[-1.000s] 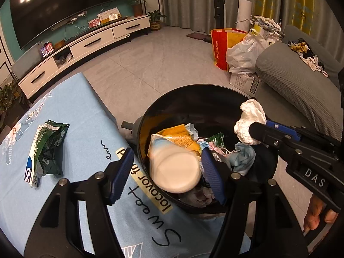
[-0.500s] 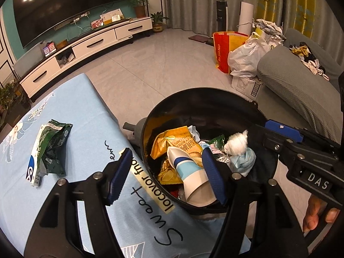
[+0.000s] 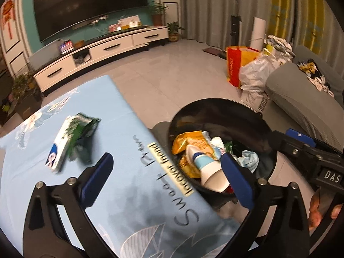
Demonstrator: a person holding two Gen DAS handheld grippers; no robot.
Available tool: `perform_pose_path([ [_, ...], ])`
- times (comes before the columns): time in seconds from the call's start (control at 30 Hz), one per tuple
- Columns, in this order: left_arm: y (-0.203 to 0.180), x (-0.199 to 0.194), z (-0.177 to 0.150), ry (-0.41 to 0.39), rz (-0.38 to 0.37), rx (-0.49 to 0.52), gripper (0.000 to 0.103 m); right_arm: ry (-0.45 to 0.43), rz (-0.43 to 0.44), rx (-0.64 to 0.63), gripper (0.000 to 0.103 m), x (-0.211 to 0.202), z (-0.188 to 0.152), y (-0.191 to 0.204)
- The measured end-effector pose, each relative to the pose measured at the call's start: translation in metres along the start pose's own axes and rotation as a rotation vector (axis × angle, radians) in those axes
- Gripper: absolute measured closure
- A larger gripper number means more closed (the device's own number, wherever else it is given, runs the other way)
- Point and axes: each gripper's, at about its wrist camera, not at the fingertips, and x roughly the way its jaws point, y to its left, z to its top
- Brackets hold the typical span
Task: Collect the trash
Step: 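Move both tools back over the medicine box and green packet, then grasp the white-and-blue medicine box with the left tool while the right tool grasps the green packet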
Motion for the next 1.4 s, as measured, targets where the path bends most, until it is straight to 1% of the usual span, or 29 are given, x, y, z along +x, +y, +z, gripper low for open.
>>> perform_pose_path([
  [0.17,0.029,-0.022,-0.015,0.001,0.027,-0.092,0.003,0.008,0.012,-0.026,0.01,-0.011,-0.004,0.021],
  [0.43,0.085,-0.059,-0.048,-0.011,0.063,-0.238,0.003,0.02,0.039,-0.122,0.007,-0.022,-0.014,0.069],
  [0.53,0.109,-0.071,-0.067,-0.018,0.08,-0.287,0.003,0.047,0.057,-0.17,0.007,-0.02,-0.02,0.09],
  [0.7,0.162,-0.088,-0.109,-0.002,0.111,-0.418,0.003,0.096,0.096,-0.255,0.007,-0.011,-0.035,0.128],
  [0.8,0.19,-0.091,-0.133,0.018,0.123,-0.488,0.003,0.134,0.122,-0.284,0.007,0.0,-0.044,0.149],
  [0.9,0.211,-0.093,-0.151,0.026,0.125,-0.542,0.003,0.173,0.141,-0.307,0.007,0.015,-0.051,0.169],
  [1.03,0.227,-0.09,-0.157,0.02,0.11,-0.569,0.003,0.204,0.159,-0.314,0.007,0.034,-0.055,0.186],
  [1.2,0.234,-0.075,-0.148,0.022,0.097,-0.553,0.003,0.22,0.171,-0.306,0.007,0.06,-0.049,0.197],
  [1.4,0.238,-0.037,-0.116,0.017,0.089,-0.467,0.003,0.213,0.208,-0.29,0.007,0.098,-0.03,0.211],
])
